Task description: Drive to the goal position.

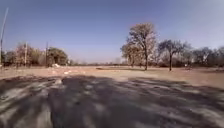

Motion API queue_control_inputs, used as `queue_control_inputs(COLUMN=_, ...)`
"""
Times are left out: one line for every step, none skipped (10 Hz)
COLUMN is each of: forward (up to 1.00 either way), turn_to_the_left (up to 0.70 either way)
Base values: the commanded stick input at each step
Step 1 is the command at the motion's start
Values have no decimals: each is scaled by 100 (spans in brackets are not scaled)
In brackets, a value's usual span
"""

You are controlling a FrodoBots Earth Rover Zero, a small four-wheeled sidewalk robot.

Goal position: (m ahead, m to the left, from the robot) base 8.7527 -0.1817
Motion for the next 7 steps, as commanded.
queue_control_inputs(forward=70, turn_to_the_left=0)
queue_control_inputs(forward=70, turn_to_the_left=0)
queue_control_inputs(forward=70, turn_to_the_left=0)
queue_control_inputs(forward=70, turn_to_the_left=0)
queue_control_inputs(forward=70, turn_to_the_left=0)
queue_control_inputs(forward=70, turn_to_the_left=0)
queue_control_inputs(forward=70, turn_to_the_left=0)
